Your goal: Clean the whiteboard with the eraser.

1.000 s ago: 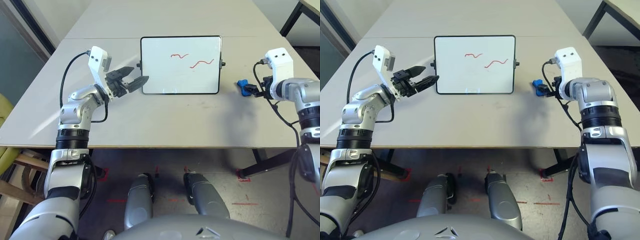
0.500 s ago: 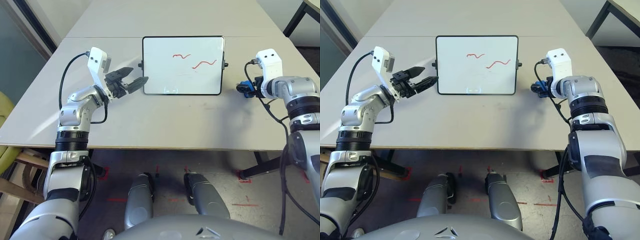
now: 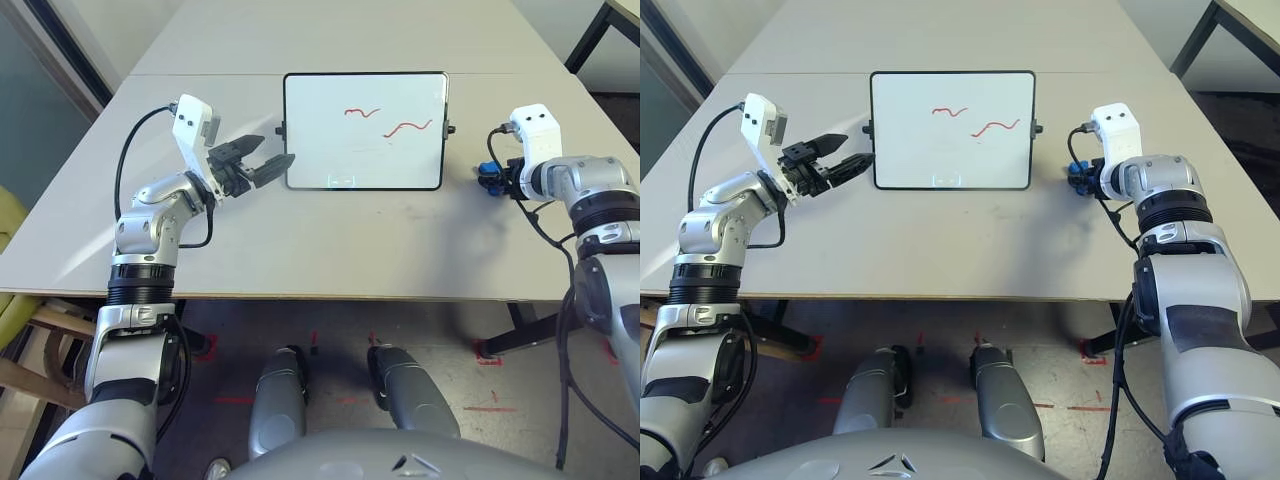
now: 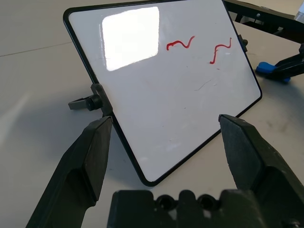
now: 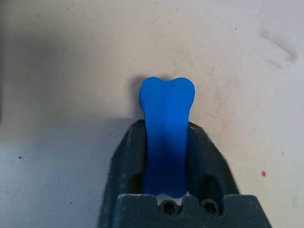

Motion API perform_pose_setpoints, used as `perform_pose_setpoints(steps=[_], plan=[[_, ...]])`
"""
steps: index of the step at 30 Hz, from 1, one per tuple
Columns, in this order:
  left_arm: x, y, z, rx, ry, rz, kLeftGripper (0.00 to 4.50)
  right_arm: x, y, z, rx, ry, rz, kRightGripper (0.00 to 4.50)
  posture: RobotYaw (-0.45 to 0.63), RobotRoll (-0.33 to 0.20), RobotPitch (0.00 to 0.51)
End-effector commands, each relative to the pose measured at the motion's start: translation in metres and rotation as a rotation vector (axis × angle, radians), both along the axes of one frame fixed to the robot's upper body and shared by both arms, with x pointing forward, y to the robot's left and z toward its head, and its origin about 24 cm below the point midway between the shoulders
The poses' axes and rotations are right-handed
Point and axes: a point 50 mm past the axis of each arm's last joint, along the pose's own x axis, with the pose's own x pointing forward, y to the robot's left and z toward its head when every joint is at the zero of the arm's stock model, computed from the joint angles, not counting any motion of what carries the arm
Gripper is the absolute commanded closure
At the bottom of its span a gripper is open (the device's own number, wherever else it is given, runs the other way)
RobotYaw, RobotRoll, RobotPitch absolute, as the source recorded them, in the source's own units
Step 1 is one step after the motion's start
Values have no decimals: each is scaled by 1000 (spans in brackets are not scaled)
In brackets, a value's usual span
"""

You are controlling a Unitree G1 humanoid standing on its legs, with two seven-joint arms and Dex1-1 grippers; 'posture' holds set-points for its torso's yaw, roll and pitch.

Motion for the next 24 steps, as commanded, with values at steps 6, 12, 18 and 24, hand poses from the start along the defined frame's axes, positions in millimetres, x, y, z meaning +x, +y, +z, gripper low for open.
perform_pose_setpoints(steps=[6, 12, 18, 24], plan=[[-2, 1, -1, 18, 9, -6, 0, 3, 1, 25, -176, -90, 131, 4175, -169, 0, 130], [-1, 1, -1, 22, 14, -14, 0, 0, 20, 64, -583, -234, 402, 4175, -182, 0, 133], [0, -1, -1, 24, 16, -26, 0, 2, 64, 89, -779, -350, 642, 4175, -195, 0, 134], [2, -3, 0, 27, 16, -38, 0, 11, 93, 93, -879, -375, 765, 4176, -194, 0, 133]])
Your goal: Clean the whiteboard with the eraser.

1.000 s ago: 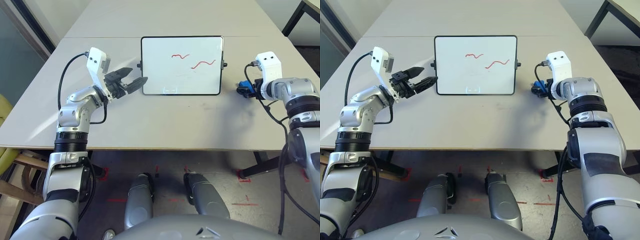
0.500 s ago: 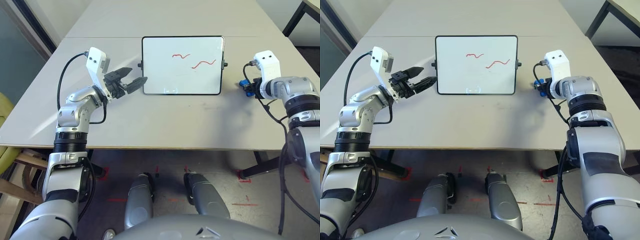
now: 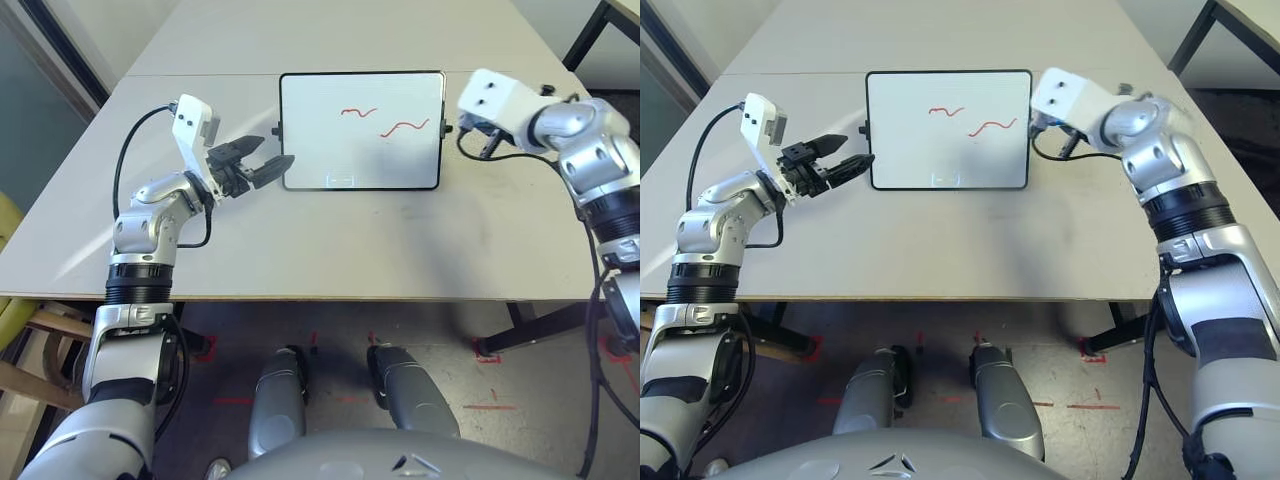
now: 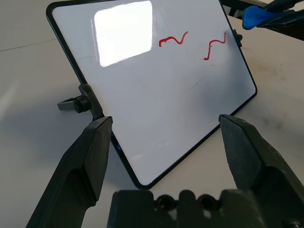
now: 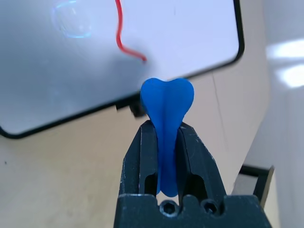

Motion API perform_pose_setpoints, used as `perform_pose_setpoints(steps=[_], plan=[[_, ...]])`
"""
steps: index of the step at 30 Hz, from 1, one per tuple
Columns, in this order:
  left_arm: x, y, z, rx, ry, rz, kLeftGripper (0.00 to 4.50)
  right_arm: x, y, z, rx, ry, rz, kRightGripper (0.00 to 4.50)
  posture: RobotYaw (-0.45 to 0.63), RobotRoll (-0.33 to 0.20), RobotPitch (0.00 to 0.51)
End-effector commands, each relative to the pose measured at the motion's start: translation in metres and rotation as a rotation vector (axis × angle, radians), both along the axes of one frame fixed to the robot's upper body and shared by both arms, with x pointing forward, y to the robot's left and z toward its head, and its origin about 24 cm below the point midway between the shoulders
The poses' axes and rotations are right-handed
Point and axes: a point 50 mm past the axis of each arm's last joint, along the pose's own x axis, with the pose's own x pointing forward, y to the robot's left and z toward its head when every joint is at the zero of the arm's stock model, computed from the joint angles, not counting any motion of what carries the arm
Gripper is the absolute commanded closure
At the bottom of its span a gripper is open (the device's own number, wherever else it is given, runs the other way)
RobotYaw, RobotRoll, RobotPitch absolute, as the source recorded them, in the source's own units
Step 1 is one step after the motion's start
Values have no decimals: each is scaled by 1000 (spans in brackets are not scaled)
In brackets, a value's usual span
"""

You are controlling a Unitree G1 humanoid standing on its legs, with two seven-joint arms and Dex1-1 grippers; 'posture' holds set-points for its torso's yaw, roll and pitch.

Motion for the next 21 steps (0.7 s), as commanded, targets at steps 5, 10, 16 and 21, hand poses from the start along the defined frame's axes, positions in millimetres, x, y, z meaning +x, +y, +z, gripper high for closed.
perform_pose_setpoints(steps=[5, 10, 16, 21], plan=[[0, -3, 2, 16, 0, -21, 0, 12, 19, -2, -115, 31, 83, 4176, -181, 0, 133], [-3, 1, 1, 17, 2, -17, 0, 14, 10, -1, -152, 62, 95, 4176, -173, 0, 135], [-5, 1, 0, 17, 4, -14, 0, 16, 1, 3, -168, 59, 86, 4177, -169, 0, 140], [-5, 0, 0, 17, 5, -14, 0, 16, -4, 2, -172, 61, 87, 4177, -172, 0, 140]])
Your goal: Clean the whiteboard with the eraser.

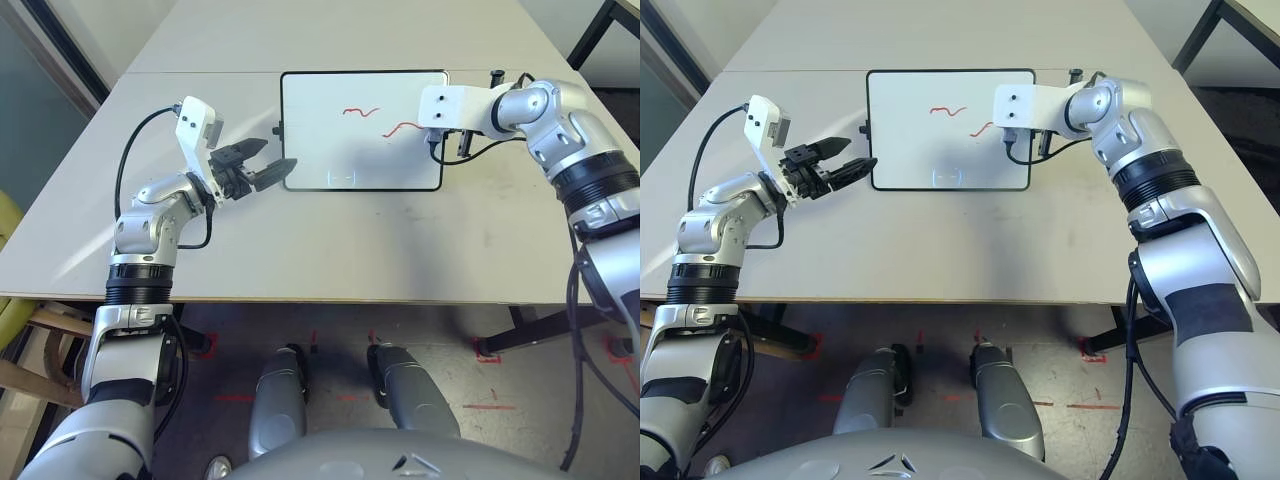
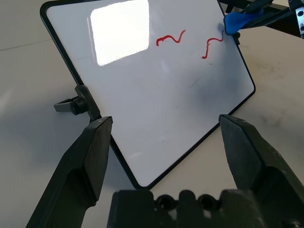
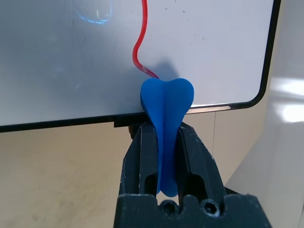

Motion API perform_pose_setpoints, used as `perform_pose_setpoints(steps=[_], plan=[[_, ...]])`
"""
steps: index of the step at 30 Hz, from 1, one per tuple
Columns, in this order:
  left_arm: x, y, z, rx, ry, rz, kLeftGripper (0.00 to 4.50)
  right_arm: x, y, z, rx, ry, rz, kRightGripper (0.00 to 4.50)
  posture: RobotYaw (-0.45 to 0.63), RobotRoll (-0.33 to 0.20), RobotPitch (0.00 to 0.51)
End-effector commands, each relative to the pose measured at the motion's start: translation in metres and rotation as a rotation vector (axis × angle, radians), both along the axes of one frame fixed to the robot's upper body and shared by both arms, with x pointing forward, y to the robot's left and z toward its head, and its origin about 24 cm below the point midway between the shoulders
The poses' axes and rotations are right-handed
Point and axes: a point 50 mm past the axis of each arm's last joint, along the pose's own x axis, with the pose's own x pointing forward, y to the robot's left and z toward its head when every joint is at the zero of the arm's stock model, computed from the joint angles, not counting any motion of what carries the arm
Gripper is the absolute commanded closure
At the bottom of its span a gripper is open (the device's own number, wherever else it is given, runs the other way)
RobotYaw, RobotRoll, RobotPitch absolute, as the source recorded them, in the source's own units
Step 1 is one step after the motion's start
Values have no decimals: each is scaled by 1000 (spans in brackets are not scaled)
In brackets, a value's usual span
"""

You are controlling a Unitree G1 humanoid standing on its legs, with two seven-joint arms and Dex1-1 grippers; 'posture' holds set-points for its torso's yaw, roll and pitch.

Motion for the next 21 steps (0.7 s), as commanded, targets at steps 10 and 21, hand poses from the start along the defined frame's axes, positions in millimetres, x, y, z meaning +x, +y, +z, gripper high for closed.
perform_pose_setpoints(steps=[10, 21], plan=[[-2, 2, -3, 13, 15, 0, 0, 6, 1, -5, -11, 6, -7, 4177, -166, 0, 141], [-6, 4, -3, 30, 14, -4, 0, 12, 13, -7, -5, 21, 17, 4177, -152, 0, 141]])
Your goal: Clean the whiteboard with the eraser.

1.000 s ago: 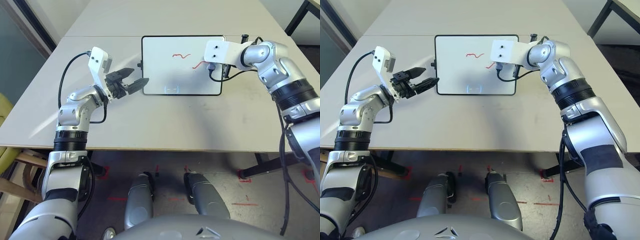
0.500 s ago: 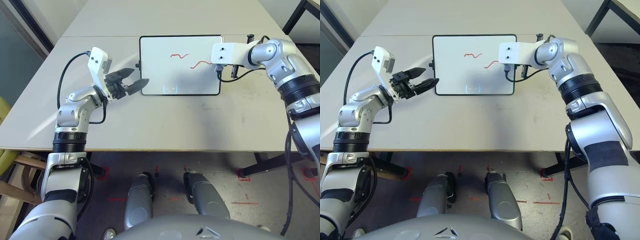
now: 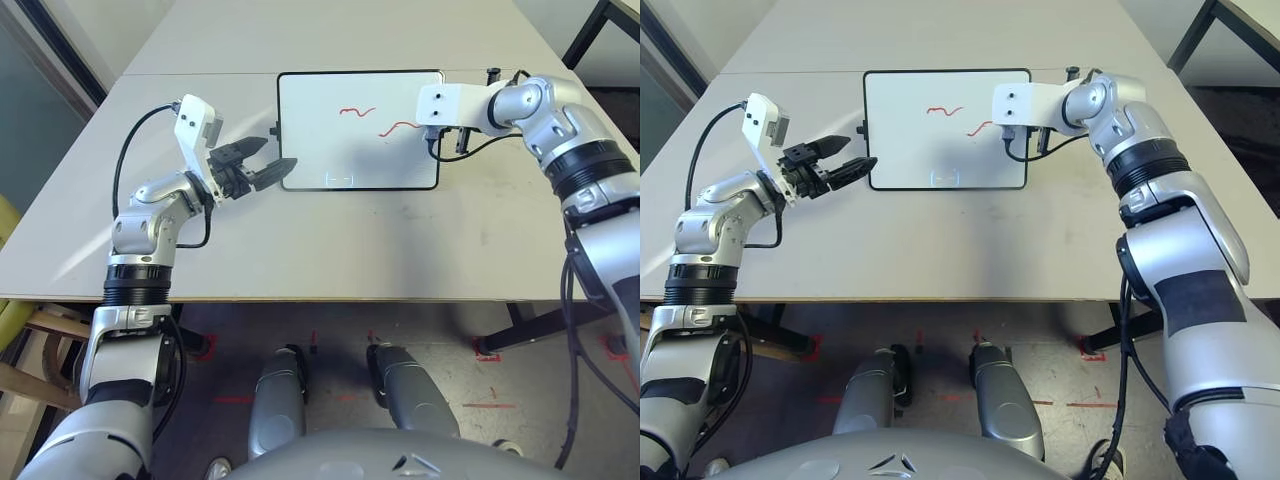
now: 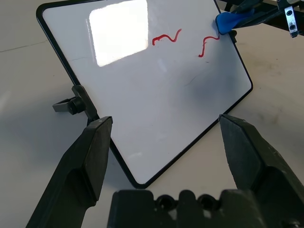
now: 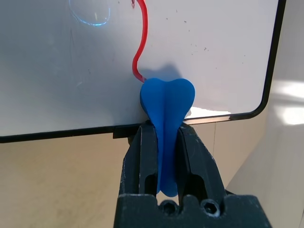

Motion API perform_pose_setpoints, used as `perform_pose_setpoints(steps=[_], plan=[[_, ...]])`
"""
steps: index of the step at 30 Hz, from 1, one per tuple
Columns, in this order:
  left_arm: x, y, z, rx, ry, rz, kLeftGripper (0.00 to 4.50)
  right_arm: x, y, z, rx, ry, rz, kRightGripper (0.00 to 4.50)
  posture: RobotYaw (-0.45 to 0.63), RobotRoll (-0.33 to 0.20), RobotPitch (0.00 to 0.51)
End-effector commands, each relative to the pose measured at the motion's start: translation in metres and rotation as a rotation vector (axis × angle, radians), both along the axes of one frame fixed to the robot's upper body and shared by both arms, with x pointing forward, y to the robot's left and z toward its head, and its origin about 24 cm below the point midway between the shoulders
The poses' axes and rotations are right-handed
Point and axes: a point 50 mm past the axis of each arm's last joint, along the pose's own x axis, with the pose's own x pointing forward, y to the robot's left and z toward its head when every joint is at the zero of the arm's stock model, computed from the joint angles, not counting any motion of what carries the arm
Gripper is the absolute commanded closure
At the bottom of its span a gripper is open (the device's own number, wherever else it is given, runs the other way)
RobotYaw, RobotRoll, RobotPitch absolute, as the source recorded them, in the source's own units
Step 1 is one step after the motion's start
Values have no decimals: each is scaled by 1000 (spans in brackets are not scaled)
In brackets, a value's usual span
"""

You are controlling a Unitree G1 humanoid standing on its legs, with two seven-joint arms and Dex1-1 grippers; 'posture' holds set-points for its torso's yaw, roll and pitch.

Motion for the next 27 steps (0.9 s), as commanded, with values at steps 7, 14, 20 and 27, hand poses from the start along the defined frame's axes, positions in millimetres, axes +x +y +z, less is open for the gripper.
perform_pose_setpoints(steps=[7, 14, 20, 27], plan=[[-6, 2, -3, 16, 12, -2, 0, 1, 16, -13, -13, 24, 50, 4178, -141, 0, 146], [-5, 2, -3, 15, 14, -6, 0, 1, 30, -14, -3, 24, 82, 4179, -146, 0, 150], [-5, 0, -3, 15, 15, -11, 0, 1, 23, -14, -21, 22, 64, 4180, -155, 0, 150], [-3, -1, -3, 11, 16, -16, 0, -2, -2, -19, -61, 44, 13, 4180, -165, 0, 153]])
